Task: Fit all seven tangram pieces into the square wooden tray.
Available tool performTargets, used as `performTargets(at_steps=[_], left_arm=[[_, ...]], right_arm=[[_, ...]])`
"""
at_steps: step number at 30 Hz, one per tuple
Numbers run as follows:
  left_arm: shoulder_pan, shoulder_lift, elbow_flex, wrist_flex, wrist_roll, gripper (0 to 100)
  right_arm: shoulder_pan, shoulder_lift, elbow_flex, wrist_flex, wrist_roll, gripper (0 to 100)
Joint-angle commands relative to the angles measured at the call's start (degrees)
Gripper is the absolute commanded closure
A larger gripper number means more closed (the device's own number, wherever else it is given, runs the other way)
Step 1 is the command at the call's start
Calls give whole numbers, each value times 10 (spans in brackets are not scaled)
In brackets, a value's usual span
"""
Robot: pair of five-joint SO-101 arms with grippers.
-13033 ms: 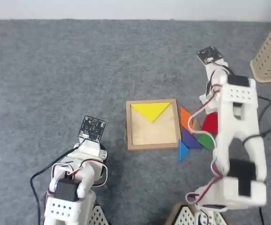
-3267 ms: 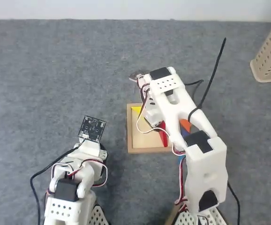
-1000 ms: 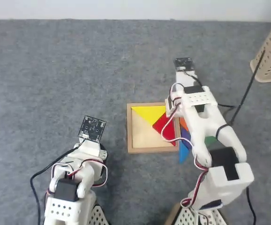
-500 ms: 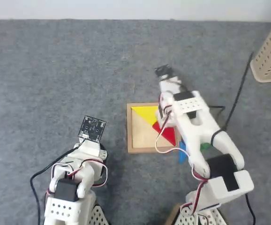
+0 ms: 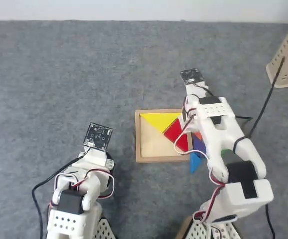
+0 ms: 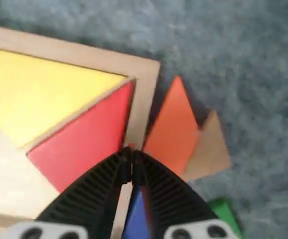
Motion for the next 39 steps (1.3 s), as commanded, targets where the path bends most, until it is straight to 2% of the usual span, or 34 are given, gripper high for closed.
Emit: performTargets(at_steps=[1,6,10,17,26,30,39], left_arm=[[-2,-11,-10,4,4,988],[-2,-11,-10,4,4,988],[-2,-11,-10,4,4,988],[-2,-11,-10,4,4,988],[-2,-11,-10,4,4,988],[-2,-11,-10,4,4,988],[-2,-11,-10,4,4,988]], right_arm=[[13,-87,-21,20,8,989],[45,-149,-6,26,8,989],[32,-135,-7,15,9,986],[27,-36,-31,-15,9,841],[29,62,-90,7,11,835],[32,97,-96,8,46,835],[115,174,-205,86,44,835]])
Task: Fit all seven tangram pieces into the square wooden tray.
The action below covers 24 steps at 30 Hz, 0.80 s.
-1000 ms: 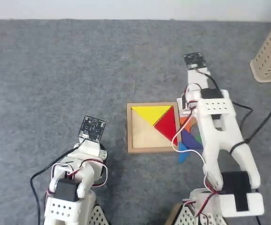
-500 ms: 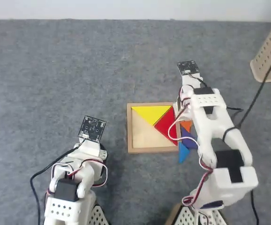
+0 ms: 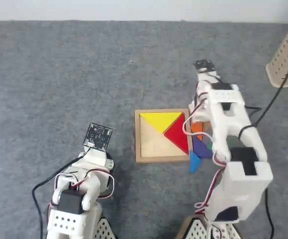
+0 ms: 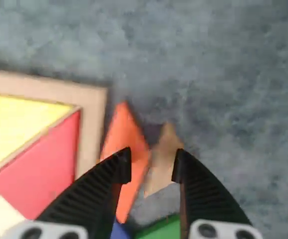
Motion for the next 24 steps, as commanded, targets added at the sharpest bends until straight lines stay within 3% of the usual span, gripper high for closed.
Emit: performTargets(at_steps=[1,7,18,24], left_arm=[[-2,-11,-10,4,4,988],[-2,-11,-10,4,4,988],[-2,-11,-10,4,4,988],[-2,-11,-10,4,4,988]], right_arm=[[33,24,-25,17,9,835],[35,-27,-7,14,6,835],[16,-316,201,-65,-8,834],[-82,-335,249,-69,33,833]])
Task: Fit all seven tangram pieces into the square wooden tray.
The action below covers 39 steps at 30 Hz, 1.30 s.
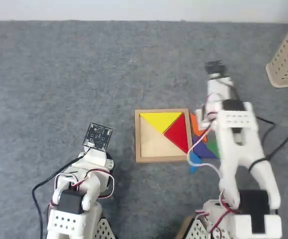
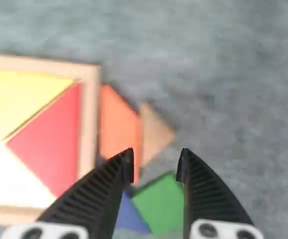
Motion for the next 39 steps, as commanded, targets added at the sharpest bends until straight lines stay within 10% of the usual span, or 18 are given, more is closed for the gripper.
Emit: performTargets(at_steps=[1,39], left_arm=[[-2,-11,-10,4,4,988],[-2,-11,-10,4,4,988]], right_arm=[[-58,-21,3,-15,25,833],[36,196,-157,3,23,900]])
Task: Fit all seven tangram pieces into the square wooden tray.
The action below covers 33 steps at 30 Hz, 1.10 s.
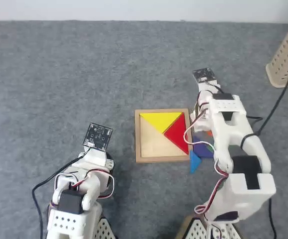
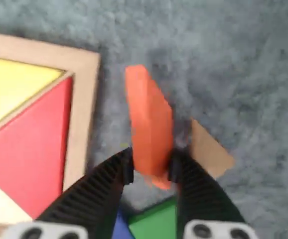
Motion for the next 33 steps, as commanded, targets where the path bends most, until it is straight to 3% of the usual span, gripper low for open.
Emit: performTargets(at_steps=[1,13,18,23,28,33], left_arm=[[-2,-11,-10,4,4,988],[-2,-11,-10,4,4,988],[-2,-11,-10,4,4,988],[-2,-11,-10,4,4,988],[-2,-11,-10,4,4,988],[-2,-11,-10,4,4,988]], right_arm=[[12,-8,-52,7,8,900],[44,-7,-104,30,-6,898],[54,-7,-104,30,-8,825],[38,-22,-104,44,-4,814],[-12,-35,-99,65,73,812],[-28,13,-104,63,105,743]])
